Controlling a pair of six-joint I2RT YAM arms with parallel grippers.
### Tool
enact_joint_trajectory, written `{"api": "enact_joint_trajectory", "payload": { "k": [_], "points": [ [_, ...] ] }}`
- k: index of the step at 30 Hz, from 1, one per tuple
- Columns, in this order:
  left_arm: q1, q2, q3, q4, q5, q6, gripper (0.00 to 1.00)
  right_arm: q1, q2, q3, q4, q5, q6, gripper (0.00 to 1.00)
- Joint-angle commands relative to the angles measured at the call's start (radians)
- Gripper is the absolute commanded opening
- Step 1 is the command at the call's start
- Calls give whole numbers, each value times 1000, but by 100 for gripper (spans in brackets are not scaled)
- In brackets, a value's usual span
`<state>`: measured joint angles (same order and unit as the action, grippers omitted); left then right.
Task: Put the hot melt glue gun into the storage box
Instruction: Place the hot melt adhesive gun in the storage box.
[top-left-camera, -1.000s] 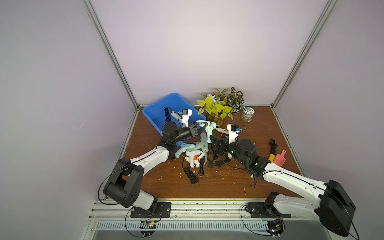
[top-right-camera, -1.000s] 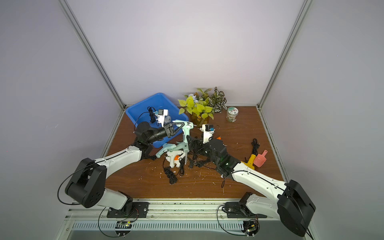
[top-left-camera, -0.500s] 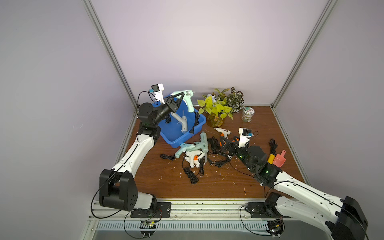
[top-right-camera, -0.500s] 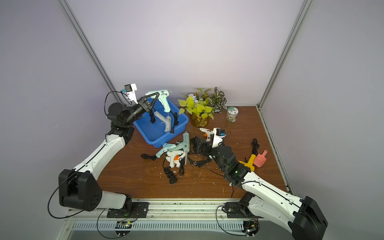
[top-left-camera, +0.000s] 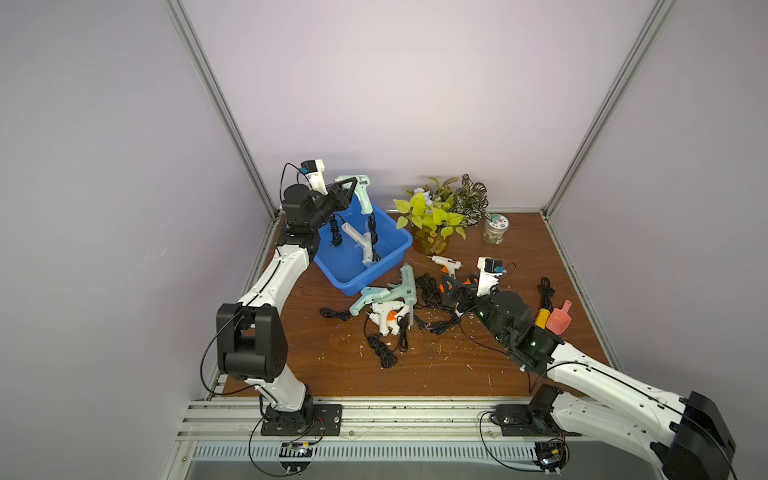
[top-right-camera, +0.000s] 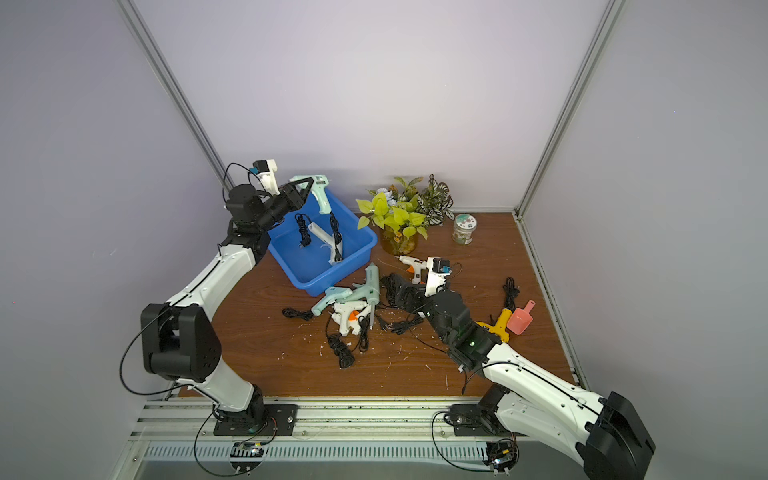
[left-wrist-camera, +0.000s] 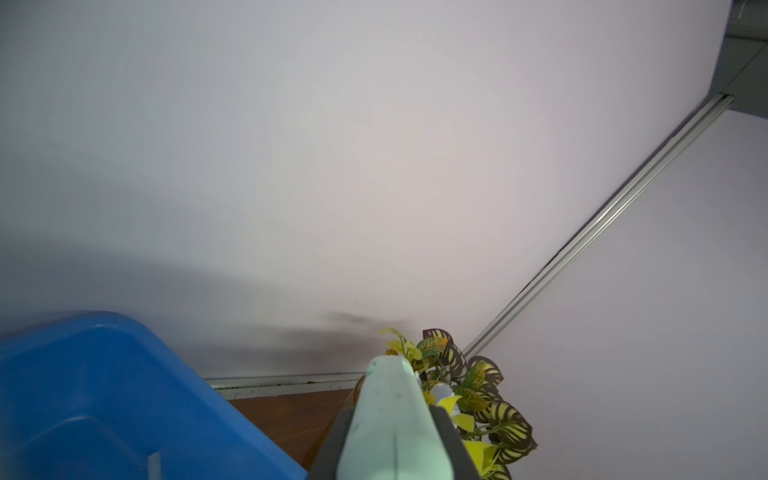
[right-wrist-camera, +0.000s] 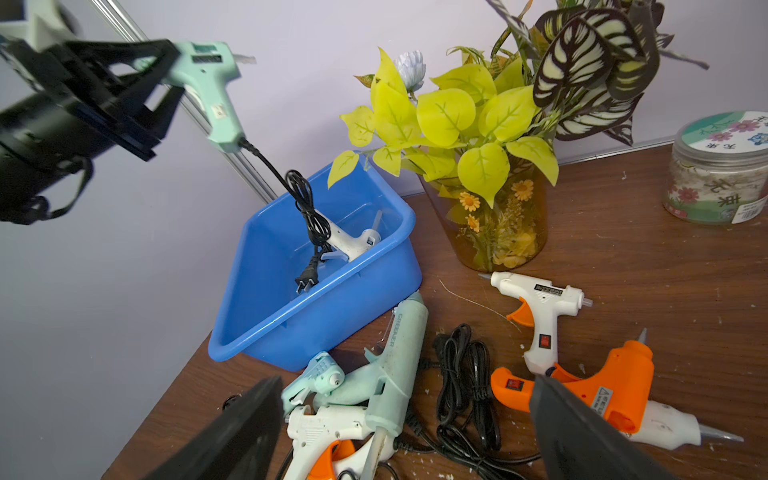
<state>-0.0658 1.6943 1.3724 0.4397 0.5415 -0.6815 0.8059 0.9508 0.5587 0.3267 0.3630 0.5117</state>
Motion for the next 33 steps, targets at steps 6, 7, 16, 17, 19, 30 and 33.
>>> {"api": "enact_joint_trajectory", "payload": {
  "k": [6,7,16,17,19,30,33],
  "points": [
    [43,182,33,12,41,-25,1,4,-25,14,-14,35,3,100],
    [49,195,31,13,39,-28,1,5,-28,12,-14,36,4,99],
    [75,305,43,-56,-36,5,1,5,-45,0,-14,55,10,99],
    [81,319,50,-78,-55,14,1,4,-49,-2,-16,57,11,100],
    [88,344,67,-115,-87,30,1,4,-54,-6,-18,60,13,99],
    [95,464,182,-294,-301,97,0,5,-63,-14,-12,70,16,99],
    [94,500,211,-308,-323,103,1,5,-63,-14,-14,70,14,100]
  ]
}}
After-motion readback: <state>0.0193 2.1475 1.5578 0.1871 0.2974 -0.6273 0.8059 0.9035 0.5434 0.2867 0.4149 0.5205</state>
